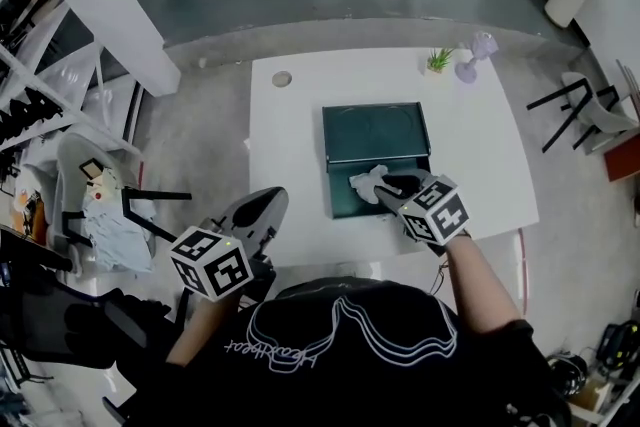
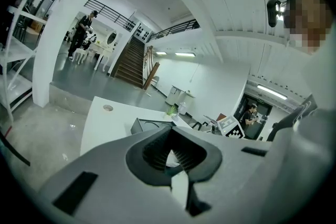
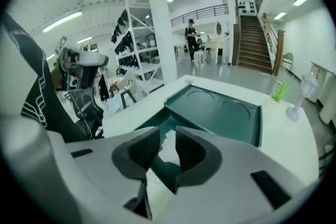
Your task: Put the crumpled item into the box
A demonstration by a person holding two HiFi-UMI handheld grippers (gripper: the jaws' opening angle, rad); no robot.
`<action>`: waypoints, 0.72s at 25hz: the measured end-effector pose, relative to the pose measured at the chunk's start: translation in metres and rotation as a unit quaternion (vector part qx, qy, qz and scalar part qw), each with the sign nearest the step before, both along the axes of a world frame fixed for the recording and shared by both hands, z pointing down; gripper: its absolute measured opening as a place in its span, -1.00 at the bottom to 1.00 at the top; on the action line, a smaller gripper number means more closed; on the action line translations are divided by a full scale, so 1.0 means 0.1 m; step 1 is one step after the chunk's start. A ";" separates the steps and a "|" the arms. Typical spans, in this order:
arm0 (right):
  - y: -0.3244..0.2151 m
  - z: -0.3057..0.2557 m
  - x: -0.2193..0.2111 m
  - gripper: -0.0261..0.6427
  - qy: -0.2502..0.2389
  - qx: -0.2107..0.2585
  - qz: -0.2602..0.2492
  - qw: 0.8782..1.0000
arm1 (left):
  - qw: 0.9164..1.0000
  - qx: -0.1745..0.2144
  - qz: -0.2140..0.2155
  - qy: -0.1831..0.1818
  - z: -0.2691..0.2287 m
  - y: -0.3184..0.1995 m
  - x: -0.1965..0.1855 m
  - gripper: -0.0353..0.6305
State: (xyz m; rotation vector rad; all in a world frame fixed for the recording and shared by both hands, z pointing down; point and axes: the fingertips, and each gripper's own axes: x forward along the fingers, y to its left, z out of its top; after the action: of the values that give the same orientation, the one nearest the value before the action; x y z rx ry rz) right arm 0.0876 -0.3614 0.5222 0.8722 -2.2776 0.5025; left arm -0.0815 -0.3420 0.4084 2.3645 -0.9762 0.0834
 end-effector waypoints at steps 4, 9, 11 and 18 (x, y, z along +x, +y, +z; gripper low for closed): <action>0.11 -0.43 -0.08 -0.91 -0.082 0.055 0.044 0.994 | 1.000 -0.009 0.025 0.004 0.05 0.07 0.05 -0.88; 0.41 -0.85 -0.23 -0.91 -0.162 0.112 0.065 0.978 | 0.998 -0.013 0.057 0.018 0.03 0.22 0.11 -0.88; 0.53 -0.98 -0.29 -0.91 -0.196 0.121 0.076 0.970 | 0.997 -0.005 0.072 0.024 -0.02 0.29 0.13 -0.88; 1.00 -1.40 -0.63 -0.91 -0.288 0.140 0.074 0.944 | 0.993 0.018 0.111 0.036 -0.29 0.60 0.09 -0.88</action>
State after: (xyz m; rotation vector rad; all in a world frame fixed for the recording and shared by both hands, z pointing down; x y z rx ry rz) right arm 0.0248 -0.2612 0.3824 1.1605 -2.8829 0.5646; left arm -0.0727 -0.2821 0.3792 2.4829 -0.6829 0.0656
